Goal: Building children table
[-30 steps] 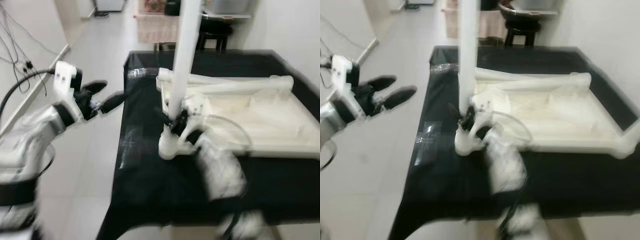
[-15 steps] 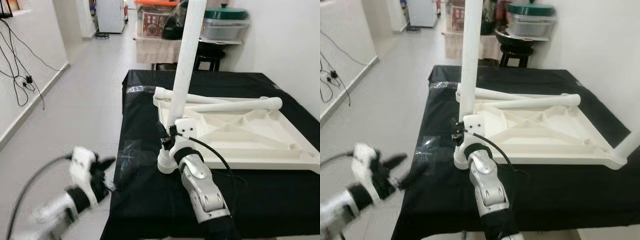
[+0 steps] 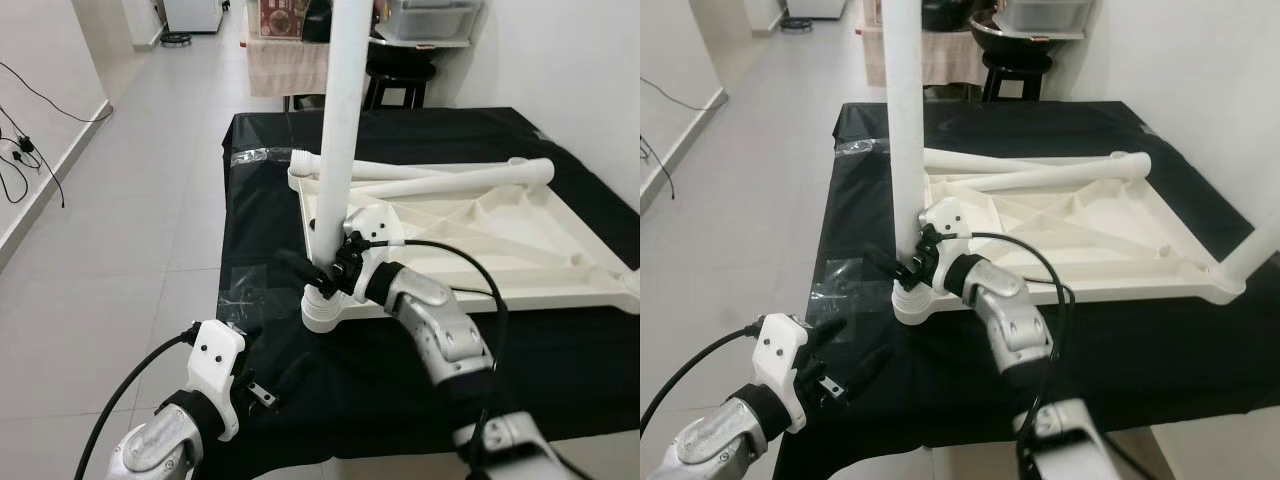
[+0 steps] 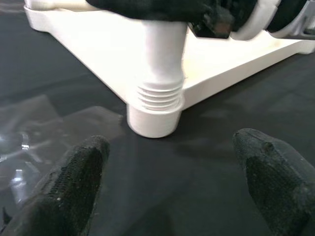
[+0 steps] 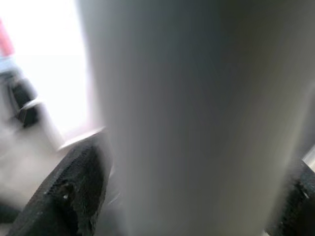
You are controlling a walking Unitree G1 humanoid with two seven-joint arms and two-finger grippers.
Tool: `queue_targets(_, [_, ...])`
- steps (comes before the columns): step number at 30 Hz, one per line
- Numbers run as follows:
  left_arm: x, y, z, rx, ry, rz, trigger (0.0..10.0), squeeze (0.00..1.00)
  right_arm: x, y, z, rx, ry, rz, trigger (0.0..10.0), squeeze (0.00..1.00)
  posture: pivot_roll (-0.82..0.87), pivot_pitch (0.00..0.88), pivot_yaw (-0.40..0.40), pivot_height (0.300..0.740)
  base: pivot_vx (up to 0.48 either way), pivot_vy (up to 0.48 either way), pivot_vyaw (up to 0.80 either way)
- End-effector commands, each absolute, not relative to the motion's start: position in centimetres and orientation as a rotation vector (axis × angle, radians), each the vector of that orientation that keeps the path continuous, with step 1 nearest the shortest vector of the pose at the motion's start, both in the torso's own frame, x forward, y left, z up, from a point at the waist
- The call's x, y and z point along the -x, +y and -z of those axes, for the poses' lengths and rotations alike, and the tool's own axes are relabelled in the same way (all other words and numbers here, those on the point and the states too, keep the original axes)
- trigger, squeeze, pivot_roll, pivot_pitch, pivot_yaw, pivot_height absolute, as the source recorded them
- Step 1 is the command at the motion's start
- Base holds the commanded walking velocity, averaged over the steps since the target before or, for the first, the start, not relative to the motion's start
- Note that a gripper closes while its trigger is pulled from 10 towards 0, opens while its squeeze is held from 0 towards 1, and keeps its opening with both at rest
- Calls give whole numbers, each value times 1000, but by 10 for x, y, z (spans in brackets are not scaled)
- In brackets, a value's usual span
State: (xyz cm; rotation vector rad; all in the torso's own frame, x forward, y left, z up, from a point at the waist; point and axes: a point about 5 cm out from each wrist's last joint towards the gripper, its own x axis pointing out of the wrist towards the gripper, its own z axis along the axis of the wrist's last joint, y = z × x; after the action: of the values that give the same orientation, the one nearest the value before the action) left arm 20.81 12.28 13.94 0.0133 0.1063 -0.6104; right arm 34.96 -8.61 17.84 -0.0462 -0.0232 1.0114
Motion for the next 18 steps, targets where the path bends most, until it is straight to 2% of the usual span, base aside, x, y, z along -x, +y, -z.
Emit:
queue_targets(1, [-209, 116, -135, -55, 95, 597, 10000, 0, -360, -95, -183, 94, -7, -1078, 10000, 0, 103, 14, -92, 740, 0, 0, 0])
queue_targets(5, [-210, 113, -134, -67, 87, 592, 10000, 0, -364, -98, -185, 92, 7, -1085, 10000, 0, 105, 10, -95, 740, 0, 0, 0])
queue_targets(8, [-214, 111, -130, -70, 65, 566, 10000, 0, -374, -110, -194, 43, 27, -1112, 10000, 0, 114, 0, -106, 740, 0, 0, 0])
queue_targets(18, [-221, 107, -128, -77, 47, 565, 10000, 0, -372, -126, -193, 31, 57, -1192, 9765, 0, 111, 0, -110, 740, 0, 0, 0])
